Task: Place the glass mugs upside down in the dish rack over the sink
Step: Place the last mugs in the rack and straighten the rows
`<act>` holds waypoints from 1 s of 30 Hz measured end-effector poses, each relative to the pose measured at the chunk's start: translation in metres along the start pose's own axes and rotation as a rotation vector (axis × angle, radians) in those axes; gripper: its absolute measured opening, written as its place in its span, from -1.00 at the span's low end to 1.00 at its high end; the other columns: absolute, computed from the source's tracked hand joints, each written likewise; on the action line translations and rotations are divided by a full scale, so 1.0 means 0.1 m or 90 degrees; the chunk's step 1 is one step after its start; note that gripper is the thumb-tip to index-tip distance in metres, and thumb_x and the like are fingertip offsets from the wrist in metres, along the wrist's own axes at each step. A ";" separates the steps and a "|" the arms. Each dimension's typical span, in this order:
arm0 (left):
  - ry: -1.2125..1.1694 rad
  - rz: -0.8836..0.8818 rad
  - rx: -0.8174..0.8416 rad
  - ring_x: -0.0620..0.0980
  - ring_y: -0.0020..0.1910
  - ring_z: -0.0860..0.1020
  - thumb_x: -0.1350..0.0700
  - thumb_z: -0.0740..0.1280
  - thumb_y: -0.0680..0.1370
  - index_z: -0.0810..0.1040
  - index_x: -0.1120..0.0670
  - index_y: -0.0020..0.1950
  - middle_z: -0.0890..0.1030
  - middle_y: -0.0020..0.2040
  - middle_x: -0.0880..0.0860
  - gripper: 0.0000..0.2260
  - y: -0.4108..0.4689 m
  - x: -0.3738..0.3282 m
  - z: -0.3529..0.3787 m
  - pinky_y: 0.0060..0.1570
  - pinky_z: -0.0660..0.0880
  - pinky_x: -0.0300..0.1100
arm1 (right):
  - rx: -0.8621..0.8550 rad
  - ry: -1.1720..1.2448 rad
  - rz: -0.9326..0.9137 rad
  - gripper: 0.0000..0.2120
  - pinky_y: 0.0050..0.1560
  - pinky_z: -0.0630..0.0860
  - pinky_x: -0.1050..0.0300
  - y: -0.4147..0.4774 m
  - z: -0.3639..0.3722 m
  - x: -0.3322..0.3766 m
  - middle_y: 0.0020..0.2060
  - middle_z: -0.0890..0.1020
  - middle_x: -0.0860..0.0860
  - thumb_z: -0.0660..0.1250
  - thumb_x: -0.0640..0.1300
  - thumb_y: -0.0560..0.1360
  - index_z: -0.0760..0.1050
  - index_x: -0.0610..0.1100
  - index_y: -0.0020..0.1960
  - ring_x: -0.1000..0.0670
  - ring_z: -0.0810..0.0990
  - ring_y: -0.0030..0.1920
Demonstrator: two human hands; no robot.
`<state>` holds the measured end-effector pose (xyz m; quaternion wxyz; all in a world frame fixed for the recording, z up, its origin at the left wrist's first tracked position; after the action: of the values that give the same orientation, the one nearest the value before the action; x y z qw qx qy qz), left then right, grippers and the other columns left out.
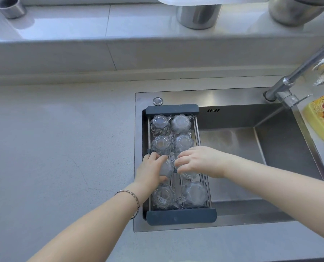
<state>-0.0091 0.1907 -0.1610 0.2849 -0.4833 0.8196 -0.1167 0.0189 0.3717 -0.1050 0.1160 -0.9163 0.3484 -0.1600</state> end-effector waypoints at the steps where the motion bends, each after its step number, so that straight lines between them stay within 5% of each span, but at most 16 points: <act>1: -0.005 0.002 0.000 0.06 0.26 0.33 0.02 0.43 0.44 0.27 -0.06 0.42 0.38 0.28 0.05 -0.40 0.00 0.01 0.00 0.15 0.42 -0.08 | -0.001 0.017 -0.005 -0.56 -0.06 0.61 -0.02 0.00 0.01 0.00 0.14 0.61 -0.01 0.37 -0.46 0.27 0.53 -0.10 0.07 -0.11 0.57 0.16; 6: -0.008 0.015 -0.001 0.05 0.26 0.33 -0.01 0.44 0.43 0.27 -0.07 0.42 0.39 0.28 0.03 -0.39 -0.01 0.03 -0.01 0.12 0.43 -0.08 | 0.119 0.088 0.067 -0.35 0.12 0.49 -0.01 -0.13 0.03 -0.03 0.44 0.30 0.02 0.21 -0.51 0.35 0.32 -0.09 0.37 -0.04 0.30 0.40; 10: -0.007 0.017 -0.004 0.04 0.25 0.34 -0.01 0.44 0.43 0.27 -0.08 0.43 0.39 0.28 0.02 -0.39 -0.01 0.02 -0.01 0.12 0.41 -0.11 | 0.110 0.137 0.108 -0.33 0.23 0.46 -0.03 -0.10 0.10 -0.08 0.46 0.29 0.00 0.17 -0.54 0.37 0.29 -0.11 0.41 -0.05 0.33 0.40; 15: -0.007 0.021 -0.002 0.05 0.25 0.34 0.02 0.44 0.43 0.28 -0.06 0.43 0.40 0.28 0.03 -0.39 -0.02 0.01 -0.01 0.15 0.40 -0.11 | 0.165 0.139 0.161 -0.31 -0.13 0.43 0.05 0.12 0.29 -0.08 0.41 0.24 -0.06 0.21 -0.50 0.36 0.30 -0.02 0.39 -0.16 0.46 0.23; 18: -0.008 0.022 -0.004 0.05 0.25 0.34 0.01 0.44 0.43 0.27 -0.06 0.43 0.39 0.28 0.02 -0.38 -0.02 0.02 -0.01 0.14 0.41 -0.10 | 0.110 0.278 0.300 -0.42 0.04 0.41 0.05 0.10 0.38 -0.08 0.31 0.32 -0.08 0.23 -0.38 0.46 0.29 0.01 0.40 -0.15 0.39 0.31; 21: -0.004 0.023 -0.003 0.05 0.24 0.34 0.01 0.44 0.43 0.27 -0.06 0.43 0.39 0.27 0.02 -0.39 -0.02 0.03 0.00 0.13 0.41 -0.10 | -0.044 0.375 0.397 -0.27 0.28 0.33 0.09 0.01 0.47 0.08 0.36 0.31 -0.08 0.20 -0.46 0.39 0.17 -0.01 0.47 -0.11 0.32 0.36; 25: -0.003 0.021 -0.007 0.04 0.24 0.34 -0.01 0.43 0.43 0.27 -0.07 0.42 0.39 0.27 0.02 -0.39 -0.02 0.03 0.01 0.11 0.42 -0.11 | -0.164 0.553 0.710 -0.14 0.36 0.32 -0.02 0.06 0.62 0.37 0.36 0.27 -0.12 0.44 0.02 0.35 0.05 -0.09 0.49 -0.14 0.30 0.38; 30: -0.003 0.021 -0.001 0.05 0.23 0.34 0.00 0.44 0.43 0.28 -0.06 0.41 0.39 0.26 0.02 -0.40 -0.02 0.01 -0.01 0.11 0.41 -0.12 | -0.138 0.448 0.810 -0.19 0.15 0.47 -0.01 0.25 0.65 0.44 0.28 0.36 -0.12 0.42 0.21 0.32 0.16 -0.07 0.41 -0.15 0.49 0.22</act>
<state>-0.0087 0.1891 -0.1592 0.2884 -0.4702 0.8268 -0.1100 0.0597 0.3304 -0.1632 -0.0237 -0.4379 0.8432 -0.3109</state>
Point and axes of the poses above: each hand's wrist, its own y-axis towards the middle knuckle, its own z-axis out of the palm, x = y × z, the point moved 1 cm from there along y, towards the middle knuckle
